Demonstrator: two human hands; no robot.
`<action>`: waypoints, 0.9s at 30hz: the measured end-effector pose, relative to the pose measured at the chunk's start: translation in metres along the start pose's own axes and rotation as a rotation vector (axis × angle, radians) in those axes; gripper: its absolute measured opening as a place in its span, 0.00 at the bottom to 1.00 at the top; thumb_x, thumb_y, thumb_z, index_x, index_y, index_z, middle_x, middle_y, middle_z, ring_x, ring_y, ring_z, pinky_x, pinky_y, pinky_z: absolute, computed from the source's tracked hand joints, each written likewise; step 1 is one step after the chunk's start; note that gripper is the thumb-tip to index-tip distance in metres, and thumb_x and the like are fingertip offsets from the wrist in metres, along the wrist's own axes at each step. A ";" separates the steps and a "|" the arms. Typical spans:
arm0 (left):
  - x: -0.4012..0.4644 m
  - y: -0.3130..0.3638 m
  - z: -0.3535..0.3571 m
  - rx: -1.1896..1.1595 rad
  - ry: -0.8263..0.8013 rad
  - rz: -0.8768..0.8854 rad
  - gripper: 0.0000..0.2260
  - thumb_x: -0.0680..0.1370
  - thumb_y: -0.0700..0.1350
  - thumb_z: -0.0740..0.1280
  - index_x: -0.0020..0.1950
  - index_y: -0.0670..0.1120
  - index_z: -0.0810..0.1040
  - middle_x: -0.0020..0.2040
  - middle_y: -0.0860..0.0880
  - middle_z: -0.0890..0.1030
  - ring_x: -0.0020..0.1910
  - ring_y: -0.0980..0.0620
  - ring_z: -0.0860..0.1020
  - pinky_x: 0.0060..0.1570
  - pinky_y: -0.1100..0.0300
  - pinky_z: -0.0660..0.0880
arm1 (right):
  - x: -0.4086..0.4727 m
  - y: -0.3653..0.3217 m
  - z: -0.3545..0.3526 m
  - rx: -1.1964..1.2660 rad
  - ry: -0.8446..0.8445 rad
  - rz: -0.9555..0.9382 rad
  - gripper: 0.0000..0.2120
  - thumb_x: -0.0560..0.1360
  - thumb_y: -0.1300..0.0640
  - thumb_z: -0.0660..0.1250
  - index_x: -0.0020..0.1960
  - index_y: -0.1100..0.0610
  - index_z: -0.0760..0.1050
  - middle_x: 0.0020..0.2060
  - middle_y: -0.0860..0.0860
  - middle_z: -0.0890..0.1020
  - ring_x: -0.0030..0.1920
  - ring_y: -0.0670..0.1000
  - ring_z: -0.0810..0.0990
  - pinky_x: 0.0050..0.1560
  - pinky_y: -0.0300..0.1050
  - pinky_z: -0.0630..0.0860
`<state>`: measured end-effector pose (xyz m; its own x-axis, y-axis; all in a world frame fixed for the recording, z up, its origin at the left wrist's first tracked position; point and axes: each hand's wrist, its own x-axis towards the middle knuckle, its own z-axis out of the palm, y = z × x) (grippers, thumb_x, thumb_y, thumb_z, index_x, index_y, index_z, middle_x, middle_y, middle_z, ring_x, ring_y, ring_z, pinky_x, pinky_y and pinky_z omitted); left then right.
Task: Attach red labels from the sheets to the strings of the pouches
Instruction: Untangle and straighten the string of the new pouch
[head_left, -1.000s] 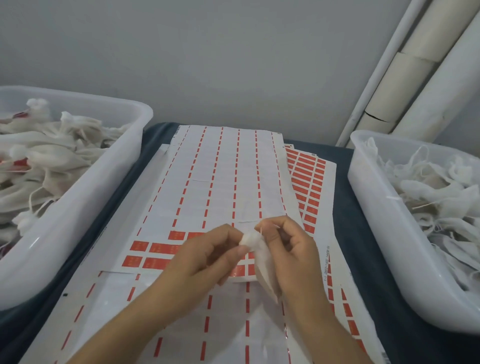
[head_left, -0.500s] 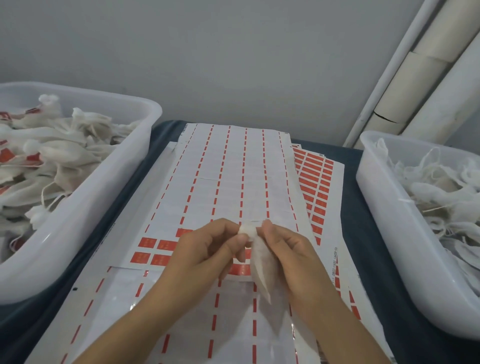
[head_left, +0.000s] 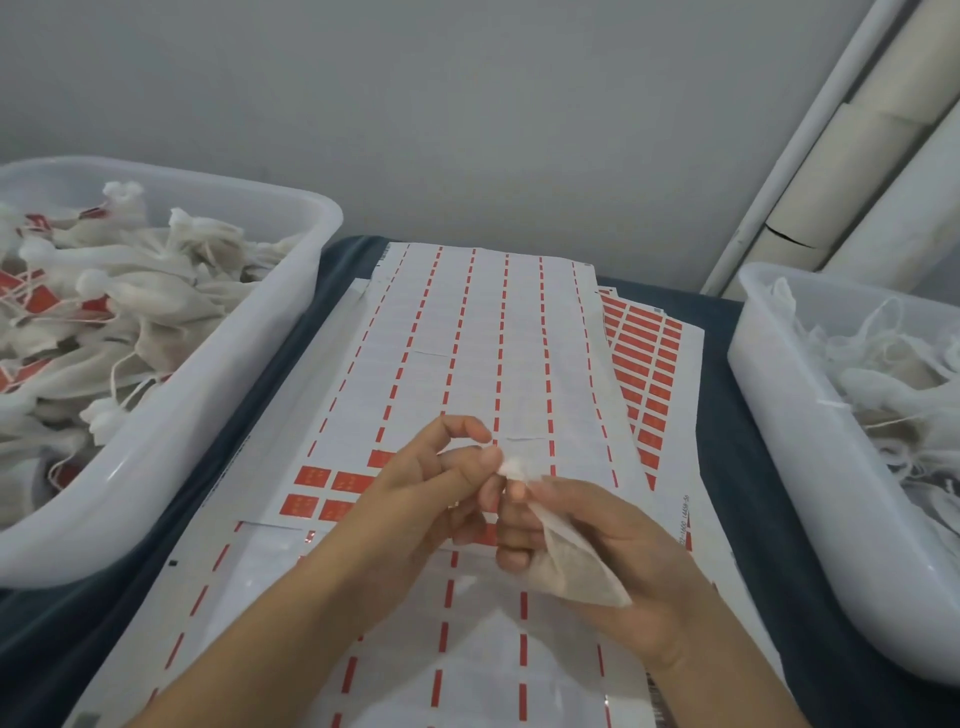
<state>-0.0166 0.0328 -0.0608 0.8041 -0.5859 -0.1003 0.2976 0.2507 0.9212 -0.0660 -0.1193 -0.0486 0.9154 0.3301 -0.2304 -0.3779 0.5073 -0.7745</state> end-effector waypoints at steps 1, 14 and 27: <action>0.001 0.000 0.000 -0.067 0.023 -0.009 0.16 0.67 0.49 0.69 0.54 0.49 0.74 0.35 0.49 0.79 0.30 0.58 0.76 0.30 0.66 0.73 | -0.001 -0.001 0.001 -0.013 0.021 -0.022 0.09 0.71 0.58 0.66 0.42 0.52 0.85 0.37 0.47 0.83 0.38 0.45 0.80 0.41 0.38 0.74; -0.002 -0.014 0.008 0.759 0.319 0.442 0.15 0.67 0.66 0.57 0.38 0.57 0.74 0.40 0.61 0.78 0.40 0.60 0.77 0.37 0.73 0.73 | 0.003 0.011 0.004 -0.741 0.432 -0.379 0.11 0.63 0.42 0.65 0.41 0.46 0.78 0.35 0.35 0.80 0.42 0.35 0.78 0.37 0.21 0.70; 0.001 0.008 -0.009 0.178 0.528 0.327 0.15 0.69 0.57 0.62 0.33 0.46 0.77 0.28 0.52 0.76 0.28 0.59 0.74 0.41 0.63 0.72 | 0.000 0.005 0.000 -0.786 0.190 -0.238 0.20 0.68 0.44 0.66 0.56 0.28 0.65 0.45 0.42 0.81 0.51 0.35 0.77 0.42 0.23 0.73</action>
<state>-0.0090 0.0416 -0.0569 0.9973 -0.0317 0.0662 -0.0589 0.1934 0.9794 -0.0672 -0.1169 -0.0523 0.9928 0.1090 -0.0499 -0.0298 -0.1790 -0.9834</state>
